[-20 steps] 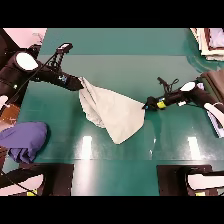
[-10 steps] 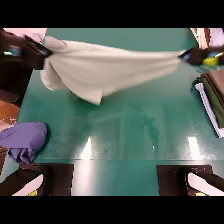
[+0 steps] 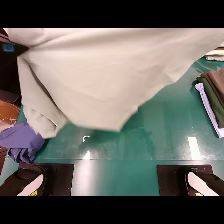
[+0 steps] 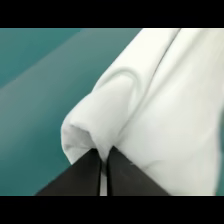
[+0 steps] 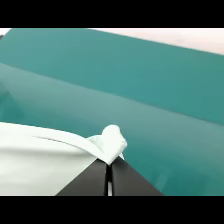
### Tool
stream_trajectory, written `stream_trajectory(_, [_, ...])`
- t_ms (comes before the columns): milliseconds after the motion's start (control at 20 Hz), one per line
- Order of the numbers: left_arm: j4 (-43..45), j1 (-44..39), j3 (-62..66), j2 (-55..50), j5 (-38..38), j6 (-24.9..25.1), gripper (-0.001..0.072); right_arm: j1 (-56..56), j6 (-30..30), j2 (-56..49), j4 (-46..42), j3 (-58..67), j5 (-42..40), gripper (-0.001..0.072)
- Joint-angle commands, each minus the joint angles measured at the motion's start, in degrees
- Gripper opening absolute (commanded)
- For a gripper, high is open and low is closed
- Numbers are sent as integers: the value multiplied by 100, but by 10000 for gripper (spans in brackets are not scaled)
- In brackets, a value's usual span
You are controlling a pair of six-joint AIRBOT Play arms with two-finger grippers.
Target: Fold the shirts.
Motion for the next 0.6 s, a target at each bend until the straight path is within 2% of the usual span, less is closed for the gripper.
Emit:
stream_trajectory(0, [-170, 7, -754, -310, -116, -42, 31, 63, 339, -492, -225, 203, 848, 21])
stream_trajectory(150, [-752, 7, -2140, -942, 46, 55, 31, 299, 343, -1440, -234, 201, 1637, 21])
stream_trajectory(300, [-1097, 7, -3362, -1615, 658, 595, 31, 470, 341, -2256, -245, 199, 1738, 20])
stream_trajectory(400, [-1078, 7, -3746, -2037, 1027, 645, 31, 501, 343, -2583, -243, 201, 1751, 20])
stream_trajectory(500, [-1075, 7, -3753, -2225, 901, 553, 33, 501, 345, -2647, -267, 199, 1923, 20])
stream_trajectory(550, [-1080, 7, -3746, -2214, 758, 542, 118, 498, 354, -2583, -420, 199, 2061, 20])
